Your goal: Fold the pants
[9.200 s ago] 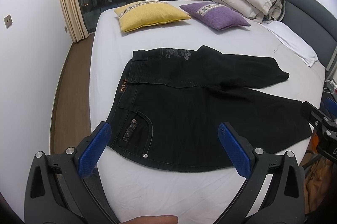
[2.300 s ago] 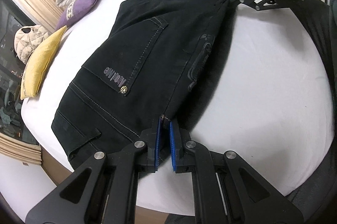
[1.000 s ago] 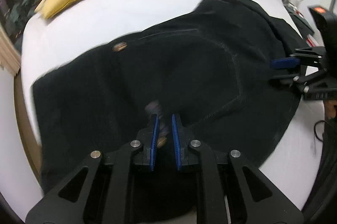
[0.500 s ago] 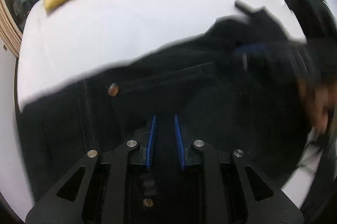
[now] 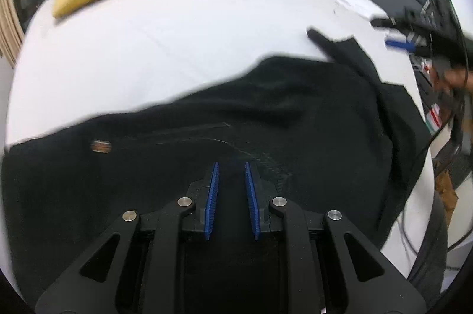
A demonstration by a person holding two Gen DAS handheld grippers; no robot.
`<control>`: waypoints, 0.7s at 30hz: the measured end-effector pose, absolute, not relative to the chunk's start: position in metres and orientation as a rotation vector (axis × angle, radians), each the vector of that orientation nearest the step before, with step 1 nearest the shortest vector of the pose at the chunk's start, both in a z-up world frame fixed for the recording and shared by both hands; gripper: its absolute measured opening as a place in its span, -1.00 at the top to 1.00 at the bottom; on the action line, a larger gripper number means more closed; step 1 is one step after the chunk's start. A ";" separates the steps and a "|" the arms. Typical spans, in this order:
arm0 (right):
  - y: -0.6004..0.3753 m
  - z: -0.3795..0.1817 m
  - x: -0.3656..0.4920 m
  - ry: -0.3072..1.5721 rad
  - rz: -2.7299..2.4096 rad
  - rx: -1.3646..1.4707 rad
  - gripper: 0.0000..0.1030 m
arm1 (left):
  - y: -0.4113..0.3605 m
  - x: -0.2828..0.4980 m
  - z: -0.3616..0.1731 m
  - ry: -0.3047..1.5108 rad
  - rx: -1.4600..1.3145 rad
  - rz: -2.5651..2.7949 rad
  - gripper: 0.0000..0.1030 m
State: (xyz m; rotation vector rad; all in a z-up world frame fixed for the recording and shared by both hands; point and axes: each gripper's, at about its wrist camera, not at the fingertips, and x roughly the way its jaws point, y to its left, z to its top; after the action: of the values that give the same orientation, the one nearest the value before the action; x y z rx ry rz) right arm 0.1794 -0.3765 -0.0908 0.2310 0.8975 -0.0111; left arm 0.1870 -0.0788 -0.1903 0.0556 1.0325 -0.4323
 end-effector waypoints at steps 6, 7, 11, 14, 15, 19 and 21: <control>-0.344 -0.116 0.247 1.052 -0.070 -0.078 -0.60 | -0.086 0.189 -0.215 1.009 0.064 -0.400 0.65; -0.344 -0.125 0.258 1.076 -0.100 -0.096 -0.59 | -0.075 0.181 -0.217 1.008 0.047 -0.406 0.65; -0.345 -0.151 0.272 1.148 -0.197 -0.122 -0.59 | -0.061 0.172 -0.219 0.989 0.053 -0.405 0.65; -0.345 -0.169 0.286 1.220 -0.297 -0.195 -0.40 | -0.056 0.167 -0.220 0.976 0.062 -0.402 0.65; -0.346 -0.174 0.288 1.236 -0.312 -0.204 -0.35 | -0.052 0.165 -0.220 0.974 0.060 -0.402 0.65; -0.349 -0.180 0.293 1.262 -0.305 -0.187 0.59 | -0.044 0.158 -0.218 0.971 0.047 -0.408 0.65; -0.353 -0.173 0.290 1.253 -0.286 -0.141 0.86 | -0.042 0.156 -0.217 0.970 0.050 -0.407 0.65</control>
State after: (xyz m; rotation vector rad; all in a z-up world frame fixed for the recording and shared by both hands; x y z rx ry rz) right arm 0.2901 -0.3528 -0.1731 -0.1406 1.2530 -0.2859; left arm 0.1560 -0.0421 -0.2168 0.0502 0.9700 -0.4067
